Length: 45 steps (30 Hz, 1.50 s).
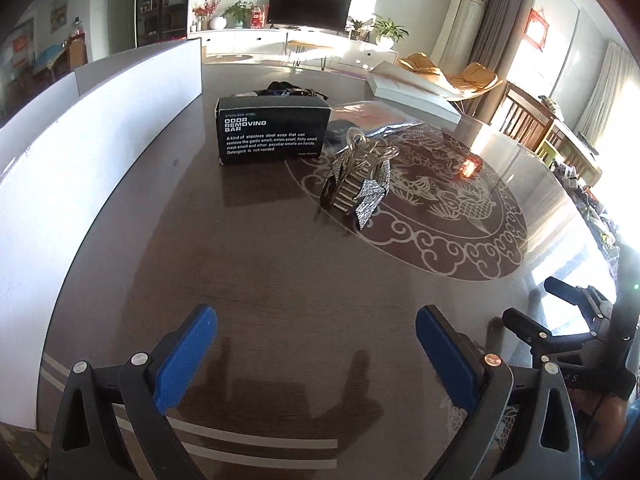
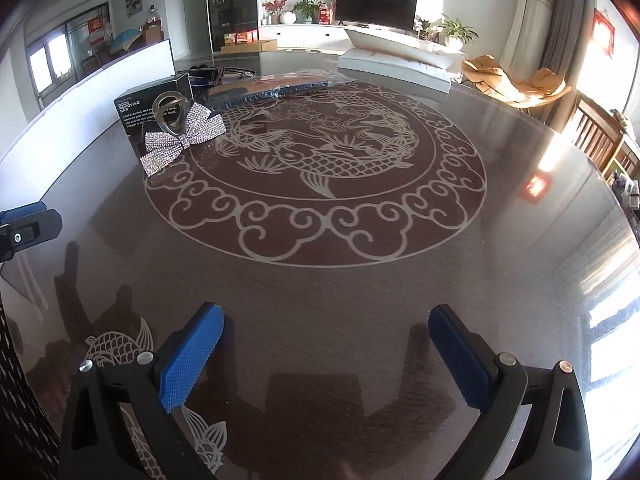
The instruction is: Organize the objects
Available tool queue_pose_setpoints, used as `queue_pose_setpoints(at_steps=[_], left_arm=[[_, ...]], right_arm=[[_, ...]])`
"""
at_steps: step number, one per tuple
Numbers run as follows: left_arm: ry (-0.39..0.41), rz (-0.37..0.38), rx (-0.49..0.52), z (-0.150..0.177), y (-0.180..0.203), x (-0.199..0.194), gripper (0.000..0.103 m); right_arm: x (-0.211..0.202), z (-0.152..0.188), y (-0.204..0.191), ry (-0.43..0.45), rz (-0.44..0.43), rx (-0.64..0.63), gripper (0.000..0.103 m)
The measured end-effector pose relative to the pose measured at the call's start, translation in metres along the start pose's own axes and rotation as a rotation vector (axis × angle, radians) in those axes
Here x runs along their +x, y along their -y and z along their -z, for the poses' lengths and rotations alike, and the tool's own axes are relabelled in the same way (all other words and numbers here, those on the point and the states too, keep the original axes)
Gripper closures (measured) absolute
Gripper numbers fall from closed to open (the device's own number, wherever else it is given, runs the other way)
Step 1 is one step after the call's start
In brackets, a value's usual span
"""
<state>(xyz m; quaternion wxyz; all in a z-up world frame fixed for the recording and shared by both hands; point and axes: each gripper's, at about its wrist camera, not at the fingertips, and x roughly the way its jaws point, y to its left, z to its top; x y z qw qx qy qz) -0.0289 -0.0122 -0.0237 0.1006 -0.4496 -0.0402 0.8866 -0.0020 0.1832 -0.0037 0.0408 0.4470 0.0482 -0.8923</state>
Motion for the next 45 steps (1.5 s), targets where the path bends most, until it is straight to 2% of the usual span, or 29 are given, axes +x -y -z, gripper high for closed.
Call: queue_pose_setpoints(at_steps=[12,45], left_arm=[[-0.079,-0.066,0.008,0.005,0.001,0.021,0.002],[-0.102,-0.144,0.081,0.008,0.010,0.025,0.000]], right_arm=[[0.002,-0.001,0.001,-0.013,-0.021,0.028,0.000],[0.003,-0.001,0.002,-0.013,-0.020,0.028,0.000]])
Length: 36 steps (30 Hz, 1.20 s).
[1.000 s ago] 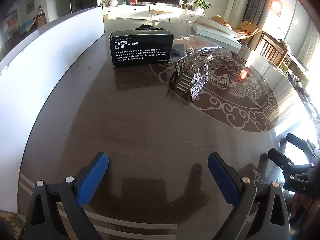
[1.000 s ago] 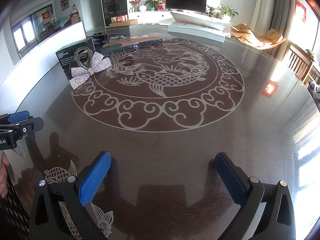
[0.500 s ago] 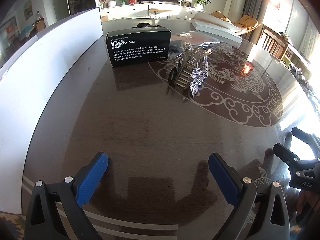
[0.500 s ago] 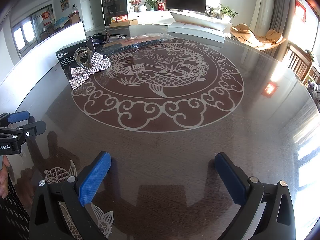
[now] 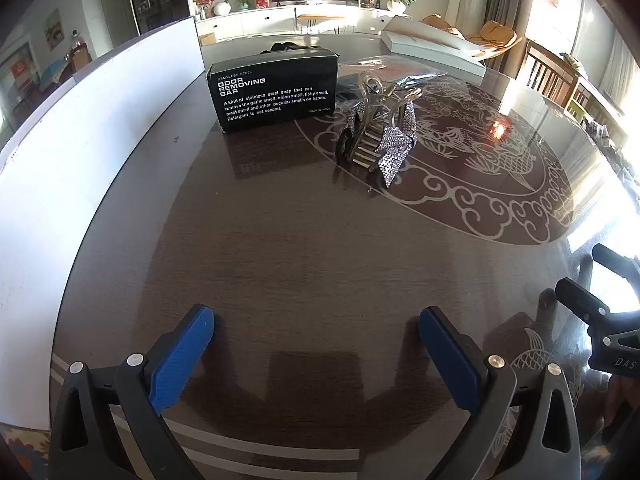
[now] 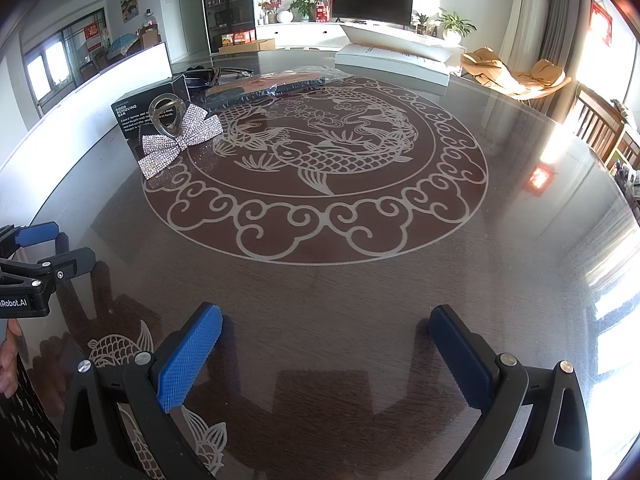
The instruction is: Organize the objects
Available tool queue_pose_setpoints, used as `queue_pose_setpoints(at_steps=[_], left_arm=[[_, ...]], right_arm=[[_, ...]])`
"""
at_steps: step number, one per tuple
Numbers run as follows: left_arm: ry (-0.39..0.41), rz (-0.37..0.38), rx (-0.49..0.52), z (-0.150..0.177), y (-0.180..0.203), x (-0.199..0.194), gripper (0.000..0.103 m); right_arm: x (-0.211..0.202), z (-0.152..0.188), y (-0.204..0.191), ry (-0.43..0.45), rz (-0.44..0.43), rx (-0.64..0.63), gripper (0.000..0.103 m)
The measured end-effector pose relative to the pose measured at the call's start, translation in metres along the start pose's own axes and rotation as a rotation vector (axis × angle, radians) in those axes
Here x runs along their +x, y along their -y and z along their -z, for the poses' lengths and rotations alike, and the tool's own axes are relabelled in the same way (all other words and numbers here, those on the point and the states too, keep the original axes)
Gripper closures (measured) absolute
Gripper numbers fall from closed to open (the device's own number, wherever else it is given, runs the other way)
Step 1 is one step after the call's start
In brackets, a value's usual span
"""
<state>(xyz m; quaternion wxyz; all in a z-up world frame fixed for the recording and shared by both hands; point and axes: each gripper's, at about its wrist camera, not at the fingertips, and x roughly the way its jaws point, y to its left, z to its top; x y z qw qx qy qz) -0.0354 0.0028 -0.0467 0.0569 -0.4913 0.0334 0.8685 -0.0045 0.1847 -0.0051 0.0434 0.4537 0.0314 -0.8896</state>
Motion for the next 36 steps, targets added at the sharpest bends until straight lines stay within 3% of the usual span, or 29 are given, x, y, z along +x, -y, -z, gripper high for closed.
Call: queue_pose_setpoints(at_steps=[36], left_arm=[[0.002,-0.028,-0.048,-0.001,-0.010,0.001,0.000]], right_arm=[[0.000,0.000,0.000,-0.001,0.000,0.002,0.000]])
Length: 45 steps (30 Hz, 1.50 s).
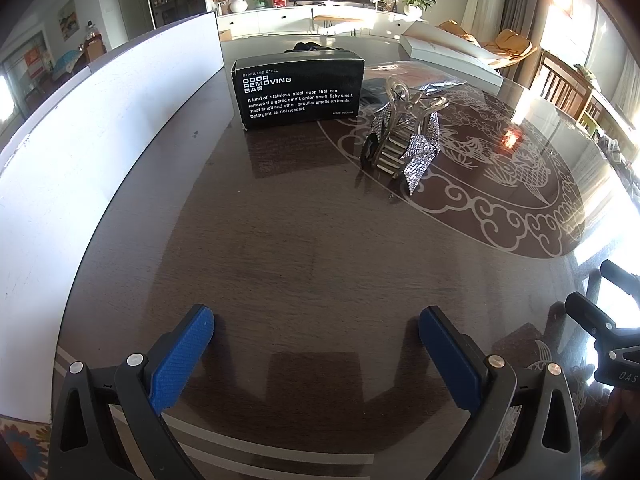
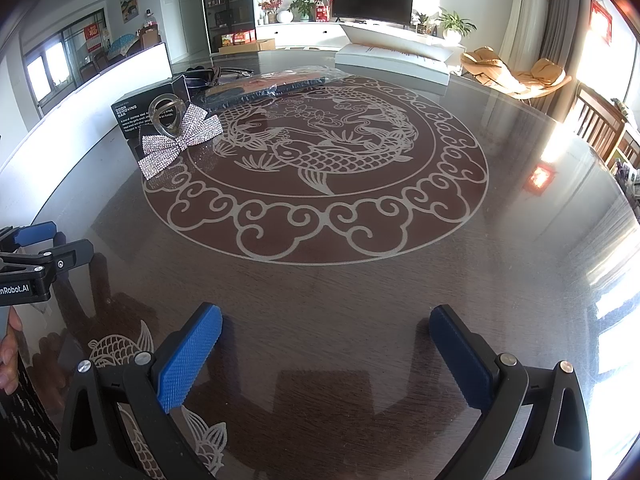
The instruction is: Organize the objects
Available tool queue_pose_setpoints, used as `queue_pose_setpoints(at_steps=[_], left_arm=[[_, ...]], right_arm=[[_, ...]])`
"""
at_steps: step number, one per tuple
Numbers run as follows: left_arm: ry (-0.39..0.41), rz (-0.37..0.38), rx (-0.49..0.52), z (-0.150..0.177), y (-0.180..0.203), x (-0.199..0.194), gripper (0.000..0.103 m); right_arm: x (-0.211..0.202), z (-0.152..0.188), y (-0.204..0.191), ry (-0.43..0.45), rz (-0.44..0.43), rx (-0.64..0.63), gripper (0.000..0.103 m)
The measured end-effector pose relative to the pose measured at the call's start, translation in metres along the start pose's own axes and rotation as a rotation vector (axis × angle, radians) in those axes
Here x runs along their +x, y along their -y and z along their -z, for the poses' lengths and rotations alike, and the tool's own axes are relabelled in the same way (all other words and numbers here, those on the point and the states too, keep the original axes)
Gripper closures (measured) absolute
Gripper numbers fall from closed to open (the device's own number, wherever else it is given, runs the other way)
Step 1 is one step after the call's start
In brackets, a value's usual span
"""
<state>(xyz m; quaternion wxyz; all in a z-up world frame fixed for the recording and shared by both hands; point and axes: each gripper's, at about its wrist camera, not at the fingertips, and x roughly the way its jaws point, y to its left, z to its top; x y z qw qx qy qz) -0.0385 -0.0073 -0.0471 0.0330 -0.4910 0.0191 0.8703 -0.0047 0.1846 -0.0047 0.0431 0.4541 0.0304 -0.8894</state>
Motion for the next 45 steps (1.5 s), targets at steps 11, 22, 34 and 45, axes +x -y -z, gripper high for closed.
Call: queue_pose_setpoints(at_steps=[11,22,34,45], left_arm=[[0.001,-0.027,-0.044,-0.002,-0.009,0.001,0.000],[0.001,-0.085,-0.148,-0.001,-0.030,0.001,0.000],[0.008,-0.101,-0.170,-0.001,-0.034,0.002,0.000],[0.009,-0.099,-0.166,-0.002,-0.035,0.002,0.000]], right_arm=[[0.000,0.000,0.000,0.000,0.000,0.000,0.000],[0.000,0.000,0.000,0.000,0.000,0.001,0.000],[0.024,-0.058,-0.039,-0.073,-0.177,0.049,0.000],[0.091,-0.146,-0.151,-0.058,-0.096,-0.037,0.014]])
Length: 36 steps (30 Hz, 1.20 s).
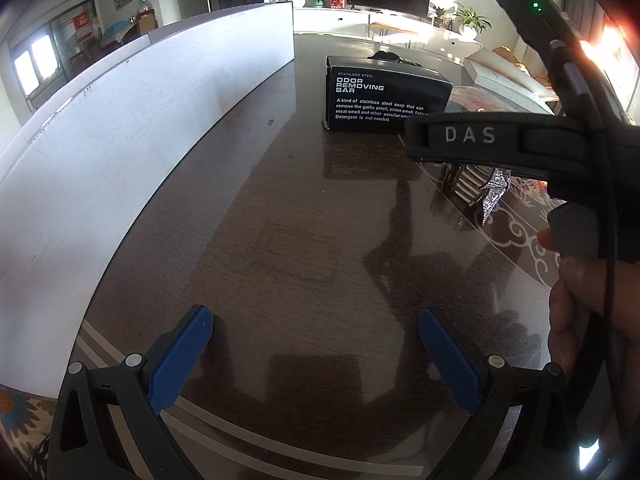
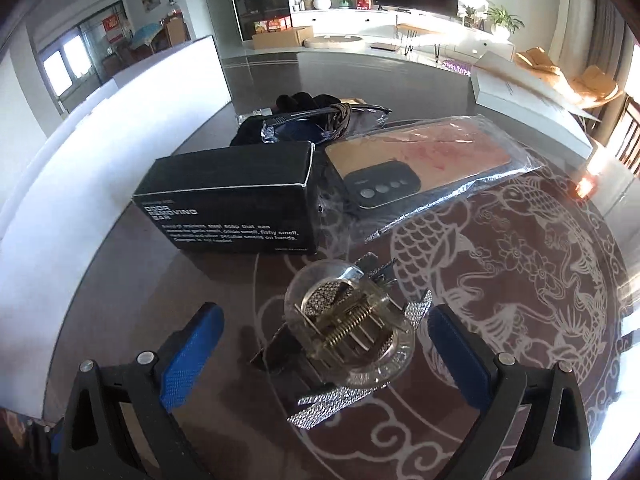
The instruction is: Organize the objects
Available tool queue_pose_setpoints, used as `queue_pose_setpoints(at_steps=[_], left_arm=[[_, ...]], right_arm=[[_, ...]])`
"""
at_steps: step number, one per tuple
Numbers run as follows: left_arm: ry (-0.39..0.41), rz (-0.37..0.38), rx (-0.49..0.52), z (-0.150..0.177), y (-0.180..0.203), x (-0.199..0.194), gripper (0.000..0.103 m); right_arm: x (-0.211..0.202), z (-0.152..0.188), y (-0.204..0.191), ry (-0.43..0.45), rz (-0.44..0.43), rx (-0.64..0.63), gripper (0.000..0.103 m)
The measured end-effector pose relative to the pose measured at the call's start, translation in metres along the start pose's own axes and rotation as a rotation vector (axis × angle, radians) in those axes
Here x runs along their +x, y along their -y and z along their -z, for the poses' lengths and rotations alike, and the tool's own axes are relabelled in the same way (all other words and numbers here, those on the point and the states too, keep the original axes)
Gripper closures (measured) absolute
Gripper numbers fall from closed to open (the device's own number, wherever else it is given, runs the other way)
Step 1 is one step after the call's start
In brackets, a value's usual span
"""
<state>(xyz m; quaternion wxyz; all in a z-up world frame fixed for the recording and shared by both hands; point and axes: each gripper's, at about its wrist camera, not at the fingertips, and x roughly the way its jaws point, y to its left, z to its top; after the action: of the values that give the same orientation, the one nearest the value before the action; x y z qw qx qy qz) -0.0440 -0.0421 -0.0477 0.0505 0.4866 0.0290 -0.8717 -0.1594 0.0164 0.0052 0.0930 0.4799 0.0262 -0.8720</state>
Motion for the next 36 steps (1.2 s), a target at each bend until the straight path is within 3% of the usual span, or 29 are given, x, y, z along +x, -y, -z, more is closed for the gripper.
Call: queue_pose_setpoints(at_steps=[1,4,10,16,18,21,26,31,36], left_arm=[[0.000,0.000,-0.001,0.000,0.000,0.000,0.000],[0.000,-0.002,-0.002,-0.001,0.000,0.000,0.000],[0.000,-0.002,-0.003,-0.003,0.000,0.001,0.000],[0.002,-0.003,-0.004,-0.005,0.000,0.002,0.000],[0.003,-0.003,-0.004,-0.005,0.000,0.002,0.000],[0.002,-0.003,-0.003,-0.005,0.000,0.002,0.000],[0.003,-0.003,-0.003,-0.005,0.000,0.003,0.000],[0.003,-0.003,-0.003,-0.004,0.000,0.002,0.000],[0.003,-0.003,-0.003,-0.004,0.000,0.002,0.000]], right_arm=[[-0.001,0.002,0.000,0.003,0.022,-0.003,0.034],[-0.013,0.015,0.008,0.011,0.009,-0.010,0.046],[-0.050,0.066,0.041,0.033,-0.030,-0.049,0.047],[-0.088,0.124,0.079,0.073,-0.005,-0.037,0.047],[-0.093,0.131,0.088,0.081,0.010,-0.028,0.042],[-0.091,0.134,0.101,0.092,0.034,-0.012,0.017],[-0.081,0.129,0.103,0.073,0.044,-0.025,0.012],[-0.074,0.128,0.103,0.055,0.044,-0.025,0.000],[-0.074,0.128,0.102,0.054,0.047,-0.025,0.000]])
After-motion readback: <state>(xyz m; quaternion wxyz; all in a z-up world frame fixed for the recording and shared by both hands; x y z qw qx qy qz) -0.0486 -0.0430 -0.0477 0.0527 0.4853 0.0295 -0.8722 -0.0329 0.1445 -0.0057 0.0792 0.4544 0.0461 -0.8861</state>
